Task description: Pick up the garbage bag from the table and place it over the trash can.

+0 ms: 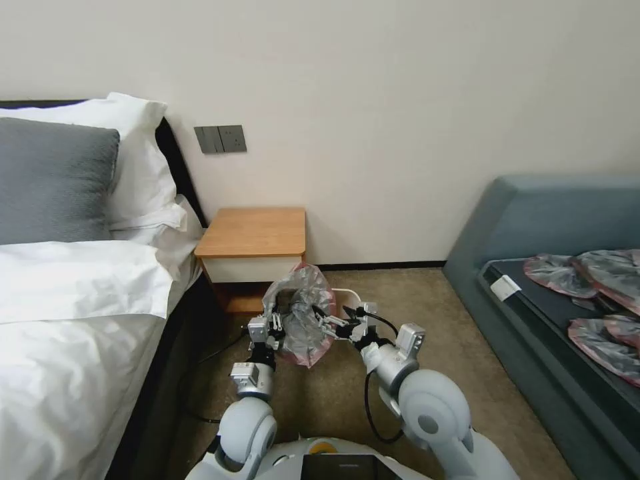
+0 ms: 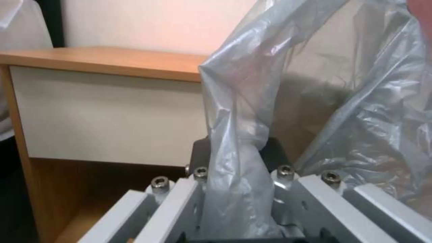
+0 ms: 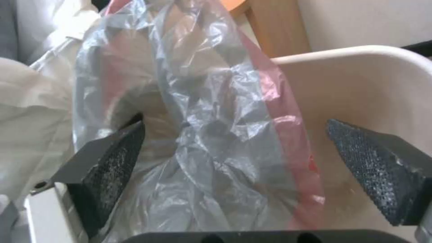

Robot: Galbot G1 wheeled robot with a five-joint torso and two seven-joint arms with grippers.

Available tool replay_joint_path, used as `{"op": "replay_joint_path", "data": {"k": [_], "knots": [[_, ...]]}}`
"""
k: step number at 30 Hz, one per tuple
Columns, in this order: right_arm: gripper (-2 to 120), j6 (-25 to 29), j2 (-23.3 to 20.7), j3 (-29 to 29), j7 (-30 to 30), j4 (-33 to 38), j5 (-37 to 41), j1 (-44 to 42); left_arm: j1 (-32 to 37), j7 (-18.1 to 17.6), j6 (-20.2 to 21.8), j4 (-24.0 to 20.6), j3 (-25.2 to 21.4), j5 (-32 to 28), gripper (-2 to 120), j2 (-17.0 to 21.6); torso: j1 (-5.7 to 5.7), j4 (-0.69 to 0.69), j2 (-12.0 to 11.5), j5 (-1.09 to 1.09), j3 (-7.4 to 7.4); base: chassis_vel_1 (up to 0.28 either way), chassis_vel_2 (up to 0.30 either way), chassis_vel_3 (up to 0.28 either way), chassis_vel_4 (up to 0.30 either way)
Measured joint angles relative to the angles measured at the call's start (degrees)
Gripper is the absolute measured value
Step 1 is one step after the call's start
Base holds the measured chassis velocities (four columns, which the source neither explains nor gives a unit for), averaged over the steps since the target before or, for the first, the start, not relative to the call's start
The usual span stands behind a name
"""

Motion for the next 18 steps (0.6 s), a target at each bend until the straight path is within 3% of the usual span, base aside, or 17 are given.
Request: {"op": "replay_joint_path", "data": {"k": [18], "knots": [[100, 0.9, 2.0, -1.9, -4.5, -5.5, -7.1, 4.3, 1.4, -0.2, 0.1, -2.3, -0.3, -1.2, 8, -0.1, 0.0, 0.0, 0.0, 0.0, 0.0, 0.0, 0.0, 0.0, 0.0]]}}
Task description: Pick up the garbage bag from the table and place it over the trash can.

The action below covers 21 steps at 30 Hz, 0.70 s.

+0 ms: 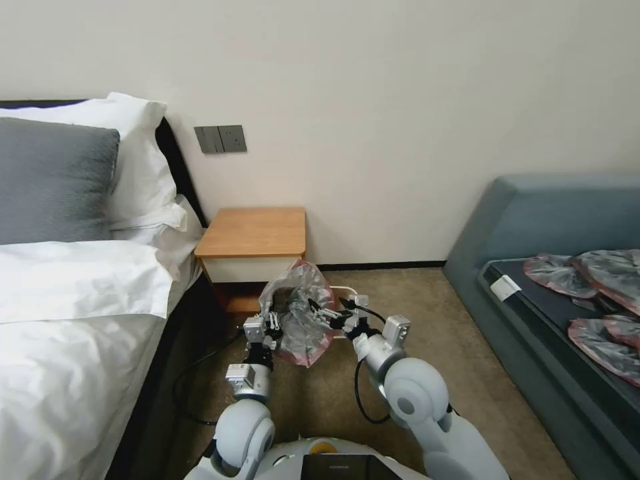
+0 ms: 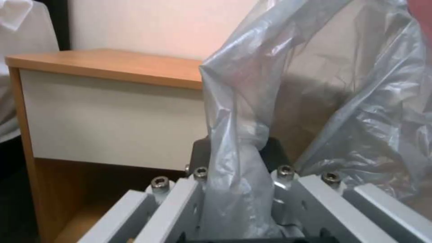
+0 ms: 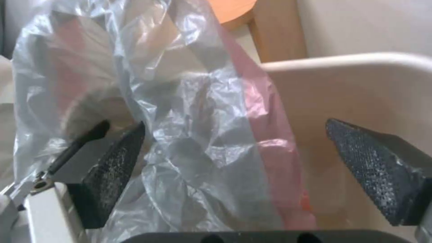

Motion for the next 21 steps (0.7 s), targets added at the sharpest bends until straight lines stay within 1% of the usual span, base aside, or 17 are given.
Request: {"op": "replay_joint_path", "data": {"k": [6, 8, 9, 11, 12, 13, 14, 15, 19, 20, 21], "knots": [[100, 1.8, -0.2, -0.4, -1.8, -1.0, 0.2, 0.4, 0.3, 0.1, 0.1, -0.6, 0.1, -1.6, 8, 0.0, 0.0, 0.0, 0.0, 0.0, 0.0, 0.0, 0.0, 0.0, 0.0], [91, 2.5, -0.2, -0.5, -2.5, -1.7, -0.9, 0.1, 0.3, -0.1, 0.8, -0.9, 0.3, -3.6, 8, 0.0, 0.0, 0.0, 0.0, 0.0, 0.0, 0.0, 0.0, 0.0, 0.0], [91, 2.5, -0.2, -0.5, -2.5, -1.7, -0.9, 0.1, 0.3, -0.1, 0.8, -0.9, 0.3, -3.6, 8, 0.0, 0.0, 0.0, 0.0, 0.0, 0.0, 0.0, 0.0, 0.0, 0.0], [80, 2.8, -0.2, -0.5, -3.1, -1.8, -1.6, -0.2, 0.2, -0.6, 1.8, -1.6, 0.5, -6.2, 8, 0.0, 0.0, 0.0, 0.0, 0.0, 0.0, 0.0, 0.0, 0.0, 0.0], [80, 2.8, -0.2, -0.5, -3.1, -1.8, -1.6, -0.2, 0.2, -0.6, 1.8, -1.6, 0.5, -6.2, 8, 0.0, 0.0, 0.0, 0.0, 0.0, 0.0, 0.0, 0.0, 0.0, 0.0], [76, 2.9, -0.2, -0.5, -3.2, -1.8, -1.7, -0.3, 0.2, -0.8, 2.0, -1.8, 0.5, -6.9, 8, 0.0, 0.0, 0.0, 0.0, 0.0, 0.0, 0.0, 0.0, 0.0, 0.0], [70, 3.0, -0.3, -0.4, -3.5, -1.8, -1.9, -0.4, 0.2, -1.0, 2.5, -2.1, 0.5, -8.1, 8, 0.0, 0.0, 0.0, 0.0, 0.0, 0.0, 0.0, 0.0, 0.0, 0.0], [70, 3.0, -0.3, -0.4, -3.5, -1.8, -1.9, -0.4, 0.2, -1.0, 2.5, -2.1, 0.5, -8.1, 8, 0.0, 0.0, 0.0, 0.0, 0.0, 0.0, 0.0, 0.0, 0.0, 0.0], [50, 3.7, -0.5, -0.2, -4.5, -2.1, -3.2, -0.6, 0.0, -1.7, 3.5, -2.9, 0.4, -12.1, 8, 0.0, 0.0, 0.0, 0.0, 0.0, 0.0, 0.0, 0.0, 0.0, 0.0], [50, 3.7, -0.5, -0.2, -4.5, -2.1, -3.2, -0.6, 0.0, -1.7, 3.5, -2.9, 0.4, -12.1, 8, 0.0, 0.0, 0.0, 0.0, 0.0, 0.0, 0.0, 0.0, 0.0, 0.0], [43, 3.9, -0.5, -0.1, -5.1, -2.1, -4.1, -0.7, -0.1, -2.1, 4.0, -3.2, 0.4, -13.6, 8, 0.0, 0.0, 0.0, 0.0, 0.0, 0.0, 0.0, 0.0, 0.0, 0.0]]}}
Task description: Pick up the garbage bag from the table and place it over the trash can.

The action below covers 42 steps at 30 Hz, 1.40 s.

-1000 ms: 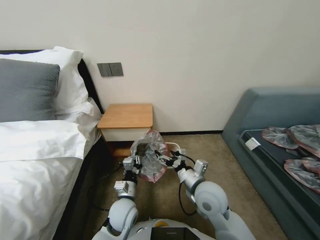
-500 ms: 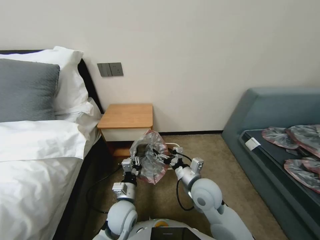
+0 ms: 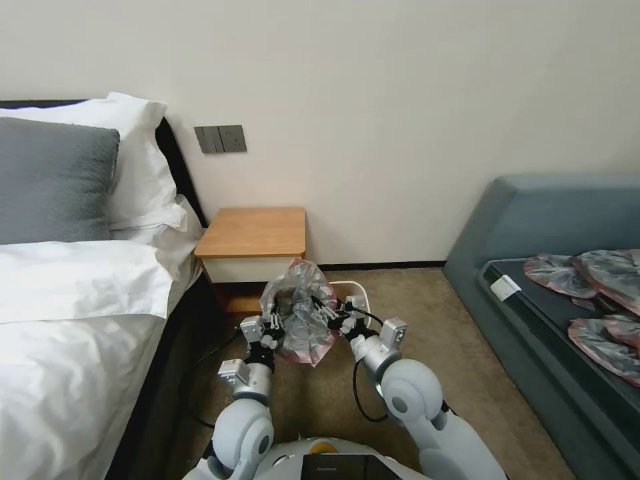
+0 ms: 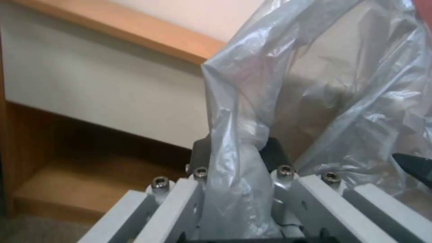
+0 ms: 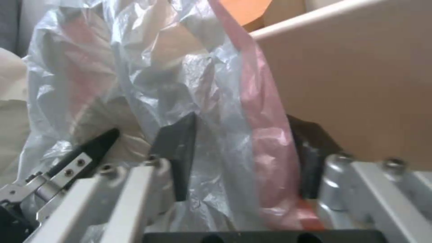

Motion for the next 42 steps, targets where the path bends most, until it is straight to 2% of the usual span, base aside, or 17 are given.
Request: {"op": "replay_joint_path", "data": {"k": [1, 3, 8, 11, 21, 25, 27, 30, 31, 34, 42], "knots": [[42, 0.0, 0.0, 0.0, -0.1, 0.0, -0.2, 0.0, 0.0, -0.1, 0.1, -0.1, 0.0, -0.3, 8, 0.0, 0.0, 0.0, 0.0, 0.0, 0.0, 0.0, 0.0, 0.0, 0.0], [30, 0.1, 0.0, 0.4, -1.5, 0.2, -1.6, -0.4, 0.0, -0.5, 0.6, -0.3, -0.3, -1.5, 8, 0.1, 0.0, 0.0, 0.0, 0.0, 0.0, 0.0, 0.0, 0.0, 0.0], [20, 0.1, -0.2, 0.6, -2.3, 0.5, -2.0, -0.7, 0.0, -0.6, 1.1, -0.4, -0.6, -2.4, 8, 0.2, 0.0, 0.0, 0.0, 0.0, 0.0, 0.0, 0.0, 0.0, 0.0], [2, 0.2, -0.2, 0.7, -2.7, 0.9, -2.1, -0.7, -0.5, -1.1, 2.4, -0.2, -1.2, -5.5, 8, 0.0, 0.0, 0.0, 0.0, 0.0, 0.0, 0.0, 0.0, 0.0, 0.0], [0, 0.8, -1.3, 1.2, -4.7, 3.0, -1.8, -0.4, -0.8, -1.2, 3.0, 0.9, -2.1, -7.2, 8, 0.3, 0.0, 0.0, 0.0, 0.0, 0.0, 0.0, 0.0, 0.0, 0.0], [0, 0.9, -2.8, 2.3, -4.7, 4.5, 2.8, 1.7, -0.5, -0.7, 3.3, 1.3, -2.6, -7.2, 8, 0.6, 0.0, 0.0, 0.0, 0.0, 0.0, 0.0, 0.0, 0.0, 0.0], [0, 0.7, -3.5, 2.7, -3.2, 4.8, 5.7, 3.1, -0.5, -0.4, 3.3, 1.3, -2.6, -7.1, 8, 0.7, 0.0, 0.01, 0.0, 0.0, 0.0, 0.0, 0.0, 0.0, 0.0], [0, -0.4, -5.4, 3.6, 2.3, 4.6, 12.9, 7.3, -0.3, 0.0, 3.3, 1.3, -2.7, -6.9, 8, 0.8, 0.0, 0.0, 0.0, 0.0, 0.0, 0.0, 0.0, 0.0, 0.0], [0, -0.4, -5.4, 3.6, 2.3, 4.6, 12.9, 7.3, -0.3, 0.0, 3.3, 1.3, -2.7, -6.9, 8, 0.8, 0.0, 0.0, 0.0, 0.0, 0.0, 0.0, 0.0, 0.0, 0.0], [0, -1.8, -7.4, 4.3, 8.9, 3.6, 19.4, 11.2, -0.1, 0.7, 3.2, 1.3, -3.1, -6.7, 8, 0.8, 0.0, 0.0, 0.0, 0.01, 0.0, 0.0, 0.0, 0.0, 0.0], [0, -4.6, -11.6, 4.6, 16.5, 0.5, 30.2, 18.0, 0.2, 3.1, 2.0, 1.3, -4.1, -6.4, 8, 0.6, 0.0, 0.0, 0.0, 0.01, 0.0, 0.0, 0.0, 0.0, 0.0]]}}
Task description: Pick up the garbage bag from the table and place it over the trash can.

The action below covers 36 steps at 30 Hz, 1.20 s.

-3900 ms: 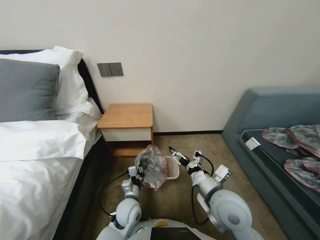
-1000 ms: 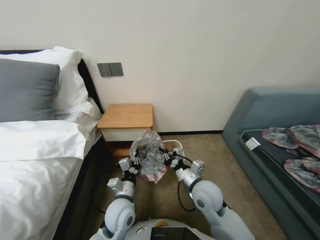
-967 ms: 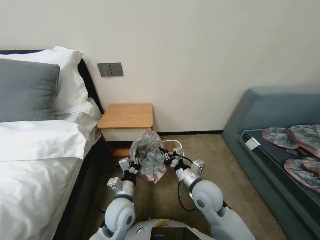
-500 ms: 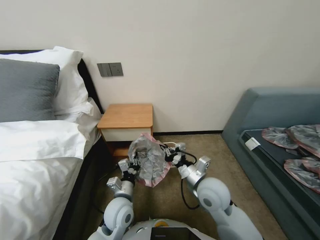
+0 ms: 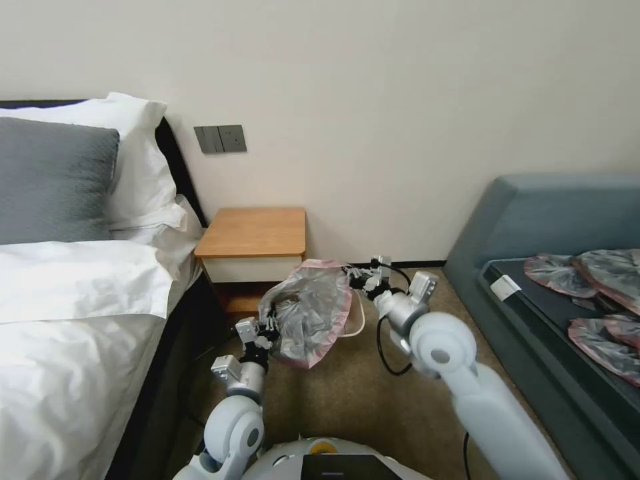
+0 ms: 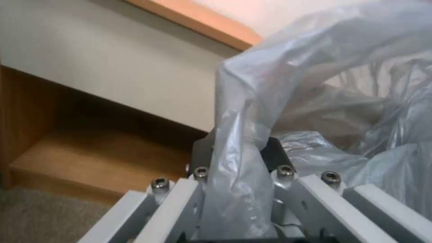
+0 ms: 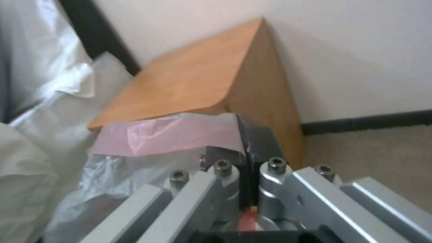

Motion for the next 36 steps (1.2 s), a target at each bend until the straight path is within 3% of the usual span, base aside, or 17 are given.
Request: {"op": "replay_joint_path", "data": {"k": [8, 18, 26, 36], "knots": [[0, -3.4, -3.9, 0.4, 3.4, -5.3, 11.5, 6.3, 0.4, 2.9, -0.7, 0.0, -2.2, -0.9, 8, -0.2, 0.0, 0.0, 0.0, 0.0, 0.0, 0.0, 0.0, 0.0, 0.0], [2, -8.8, -7.5, 0.4, 5.3, -8.8, 19.9, 12.2, 0.4, 4.8, -1.1, -0.3, -2.8, -2.4, 8, -0.5, 0.0, 0.0, 0.0, -0.01, 0.0, 0.0, 0.0, 0.0, 0.0], [35, -10.0, -9.7, 0.9, 8.1, -9.2, 21.8, 9.8, -0.1, 5.1, -0.9, -1.0, -3.8, -5.6, 8, -0.3, 0.0, -0.01, 0.0, 0.0, 0.0, 0.0, 0.0, 0.0, 0.0], [67, -10.0, -10.1, 2.1, 10.8, -8.5, 23.5, 6.8, -0.6, 5.0, -0.1, -1.6, -4.3, -9.3, 8, -0.5, 0.0, 0.0, 0.0, 0.0, 0.0, 0.0, 0.0, 0.0, 0.0]]}}
